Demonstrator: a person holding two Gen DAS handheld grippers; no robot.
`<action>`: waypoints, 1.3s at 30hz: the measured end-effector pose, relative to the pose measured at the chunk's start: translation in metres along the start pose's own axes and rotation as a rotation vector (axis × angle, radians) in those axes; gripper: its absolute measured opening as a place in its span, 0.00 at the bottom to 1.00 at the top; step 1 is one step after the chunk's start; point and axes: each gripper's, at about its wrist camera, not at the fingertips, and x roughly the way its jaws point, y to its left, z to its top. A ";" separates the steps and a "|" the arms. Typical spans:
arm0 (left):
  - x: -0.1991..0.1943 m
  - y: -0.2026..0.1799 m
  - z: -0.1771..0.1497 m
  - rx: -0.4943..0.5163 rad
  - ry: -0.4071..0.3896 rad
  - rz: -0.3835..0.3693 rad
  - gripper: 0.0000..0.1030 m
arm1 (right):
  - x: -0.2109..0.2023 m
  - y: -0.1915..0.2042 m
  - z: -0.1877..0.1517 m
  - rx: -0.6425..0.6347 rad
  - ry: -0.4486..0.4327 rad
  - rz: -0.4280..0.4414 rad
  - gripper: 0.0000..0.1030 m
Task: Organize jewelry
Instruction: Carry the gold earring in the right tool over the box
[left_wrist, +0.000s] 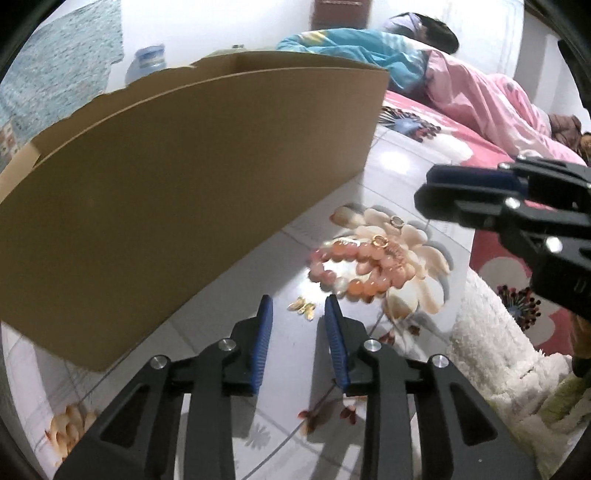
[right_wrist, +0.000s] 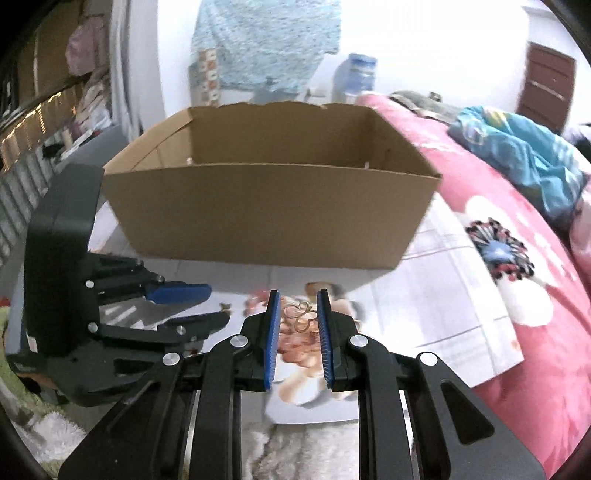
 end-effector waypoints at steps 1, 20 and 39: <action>0.001 -0.001 0.002 0.006 0.002 0.007 0.27 | -0.001 -0.002 -0.001 0.005 -0.002 0.000 0.17; 0.007 -0.022 0.010 0.082 0.046 0.062 0.12 | 0.004 -0.016 -0.001 0.036 -0.031 0.056 0.17; -0.085 -0.016 0.039 0.012 -0.169 -0.005 0.12 | -0.025 -0.009 0.037 -0.032 -0.195 0.063 0.17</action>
